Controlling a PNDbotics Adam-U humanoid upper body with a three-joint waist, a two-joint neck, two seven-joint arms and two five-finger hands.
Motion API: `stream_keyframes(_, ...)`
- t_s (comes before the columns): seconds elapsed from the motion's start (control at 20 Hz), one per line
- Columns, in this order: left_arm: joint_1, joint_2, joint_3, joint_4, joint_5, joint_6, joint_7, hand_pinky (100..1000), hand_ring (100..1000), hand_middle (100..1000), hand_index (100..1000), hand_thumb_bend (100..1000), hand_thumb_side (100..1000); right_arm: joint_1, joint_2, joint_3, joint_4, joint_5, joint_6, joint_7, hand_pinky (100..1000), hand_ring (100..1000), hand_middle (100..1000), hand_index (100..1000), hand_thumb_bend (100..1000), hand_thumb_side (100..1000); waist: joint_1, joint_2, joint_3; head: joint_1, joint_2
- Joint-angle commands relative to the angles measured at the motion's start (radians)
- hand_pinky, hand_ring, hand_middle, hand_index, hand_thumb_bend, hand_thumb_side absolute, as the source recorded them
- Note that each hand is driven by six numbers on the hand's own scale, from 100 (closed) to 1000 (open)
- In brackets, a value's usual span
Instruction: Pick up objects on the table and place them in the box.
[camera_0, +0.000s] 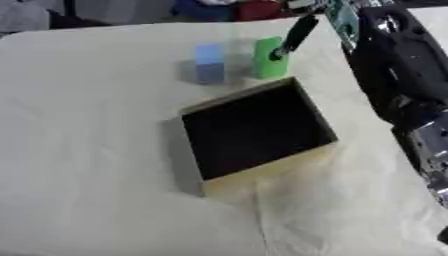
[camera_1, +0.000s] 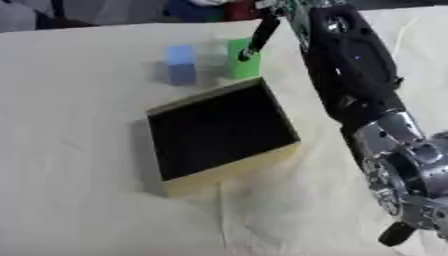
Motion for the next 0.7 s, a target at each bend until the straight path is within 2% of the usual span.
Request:
stream_keyframes(0.05, -0.006, 0.020, 0.004, -0.018, -0.001, 0.003, -0.004, 766, 666, 704, 878, 203, 711, -0.023, -0.019, -0.003, -0.010, 0.005, -0.006, -0.006, 909, 991, 970, 1000, 384, 483, 0.001, -0.022, 0.000, 0.002, 0.008)
stream_keyframes(0.45, -0.007, 0.019, 0.006, -0.018, -0.002, 0.009, -0.003, 764, 664, 702, 875, 202, 710, -0.017, -0.014, 0.005, 0.017, -0.073, -0.028, -0.036, 889, 944, 945, 1000, 194, 436, 0.000, -0.019, 0.001, 0.002, 0.007)
stream_keyframes(0.7, -0.008, 0.020, 0.007, -0.018, -0.003, 0.015, 0.000, 762, 661, 701, 873, 196, 709, -0.018, -0.028, 0.031, 0.045, -0.089, -0.051, -0.028, 883, 949, 950, 1000, 193, 437, -0.003, -0.014, 0.002, 0.005, 0.008)
